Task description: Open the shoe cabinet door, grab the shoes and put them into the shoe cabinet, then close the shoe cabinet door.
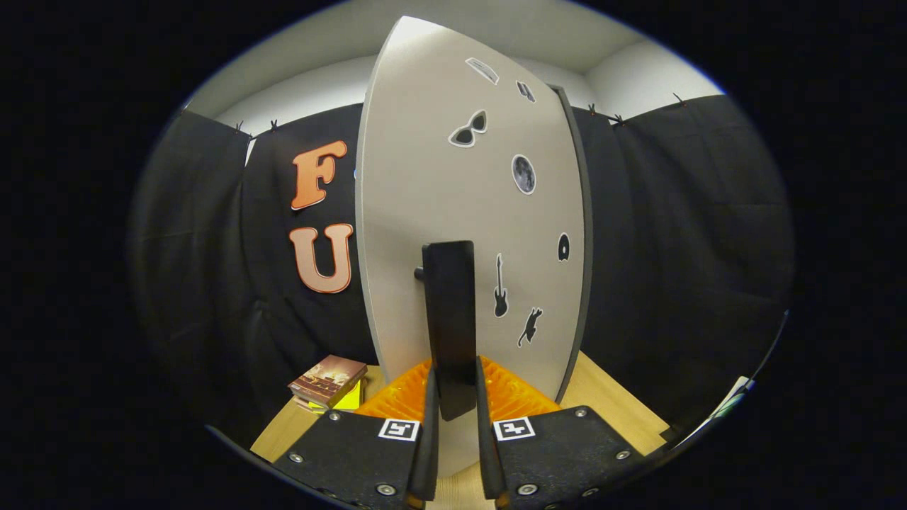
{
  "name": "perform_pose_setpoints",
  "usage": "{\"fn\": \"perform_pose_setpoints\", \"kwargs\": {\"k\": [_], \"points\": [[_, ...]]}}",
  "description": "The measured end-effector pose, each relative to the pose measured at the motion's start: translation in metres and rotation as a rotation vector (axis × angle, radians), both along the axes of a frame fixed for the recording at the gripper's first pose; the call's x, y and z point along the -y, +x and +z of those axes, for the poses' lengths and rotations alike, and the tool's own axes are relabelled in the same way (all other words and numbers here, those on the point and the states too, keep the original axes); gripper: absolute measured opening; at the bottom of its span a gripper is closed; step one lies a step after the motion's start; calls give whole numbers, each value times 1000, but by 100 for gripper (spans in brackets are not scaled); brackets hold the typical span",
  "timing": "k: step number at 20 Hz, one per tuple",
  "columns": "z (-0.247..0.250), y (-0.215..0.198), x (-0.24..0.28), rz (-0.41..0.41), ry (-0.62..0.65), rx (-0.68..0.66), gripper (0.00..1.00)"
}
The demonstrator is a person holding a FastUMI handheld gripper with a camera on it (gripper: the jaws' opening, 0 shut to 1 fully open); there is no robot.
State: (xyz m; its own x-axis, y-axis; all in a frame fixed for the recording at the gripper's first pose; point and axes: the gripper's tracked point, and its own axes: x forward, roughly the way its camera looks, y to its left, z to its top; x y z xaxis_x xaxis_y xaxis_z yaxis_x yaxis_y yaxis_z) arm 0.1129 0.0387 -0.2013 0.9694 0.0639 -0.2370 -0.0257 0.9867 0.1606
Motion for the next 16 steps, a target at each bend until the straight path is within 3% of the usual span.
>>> {"fn": "perform_pose_setpoints", "kwargs": {"k": [8,16], "points": [[-4,-12,22,-49,26,-7,20],[-7,-25,55,-169,-20,-2,20]]}}
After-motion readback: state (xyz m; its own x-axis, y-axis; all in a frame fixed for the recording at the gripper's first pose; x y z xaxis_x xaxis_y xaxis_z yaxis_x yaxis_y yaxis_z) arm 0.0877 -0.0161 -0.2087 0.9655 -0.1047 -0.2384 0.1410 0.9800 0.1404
